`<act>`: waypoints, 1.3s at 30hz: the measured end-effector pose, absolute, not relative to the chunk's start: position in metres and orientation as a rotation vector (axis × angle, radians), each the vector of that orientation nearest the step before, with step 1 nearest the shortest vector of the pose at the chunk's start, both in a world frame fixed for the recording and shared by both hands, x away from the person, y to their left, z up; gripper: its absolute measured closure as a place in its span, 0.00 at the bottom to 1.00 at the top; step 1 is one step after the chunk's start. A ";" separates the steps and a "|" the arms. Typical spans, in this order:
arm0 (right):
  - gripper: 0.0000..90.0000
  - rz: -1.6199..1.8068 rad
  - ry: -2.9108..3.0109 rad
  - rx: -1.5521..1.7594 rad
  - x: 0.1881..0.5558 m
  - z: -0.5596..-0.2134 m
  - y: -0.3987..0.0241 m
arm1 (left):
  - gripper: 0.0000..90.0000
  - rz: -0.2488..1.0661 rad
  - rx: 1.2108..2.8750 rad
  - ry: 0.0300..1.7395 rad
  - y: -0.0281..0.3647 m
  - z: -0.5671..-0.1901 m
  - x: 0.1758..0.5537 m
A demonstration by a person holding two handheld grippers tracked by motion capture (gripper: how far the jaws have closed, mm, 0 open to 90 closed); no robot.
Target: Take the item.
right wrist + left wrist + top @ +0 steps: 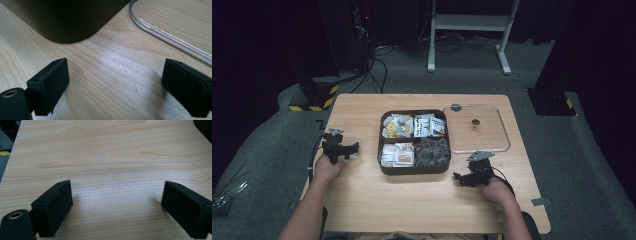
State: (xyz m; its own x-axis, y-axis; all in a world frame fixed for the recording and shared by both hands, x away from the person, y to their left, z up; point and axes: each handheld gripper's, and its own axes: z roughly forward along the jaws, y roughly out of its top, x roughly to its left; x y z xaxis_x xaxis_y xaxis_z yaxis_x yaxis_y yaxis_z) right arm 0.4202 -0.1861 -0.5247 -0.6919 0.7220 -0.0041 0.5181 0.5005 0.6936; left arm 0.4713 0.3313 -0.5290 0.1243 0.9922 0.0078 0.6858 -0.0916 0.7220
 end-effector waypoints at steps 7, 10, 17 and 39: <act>0.09 0.985 2.453 1.044 0.420 -0.525 -0.186 | 0.07 0.698 1.835 1.640 0.332 -0.529 0.472; 0.09 0.984 2.454 1.042 0.420 -0.525 -0.186 | 0.07 0.699 1.836 1.640 0.332 -0.529 0.472; 0.09 0.984 2.452 1.047 0.420 -0.525 -0.186 | 0.06 0.697 1.842 1.638 0.332 -0.529 0.473; 0.09 0.983 2.451 1.045 0.420 -0.525 -0.186 | 0.16 0.681 1.862 1.626 0.332 -0.526 0.472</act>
State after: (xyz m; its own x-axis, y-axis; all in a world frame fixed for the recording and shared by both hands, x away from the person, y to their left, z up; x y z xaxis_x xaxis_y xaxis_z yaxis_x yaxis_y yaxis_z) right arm 0.4195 -0.1863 -0.5246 -0.6901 0.7237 -0.0072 0.5182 0.5011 0.6931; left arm 0.4718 0.3322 -0.5261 0.1318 0.9912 0.0083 0.7014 -0.0992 0.7059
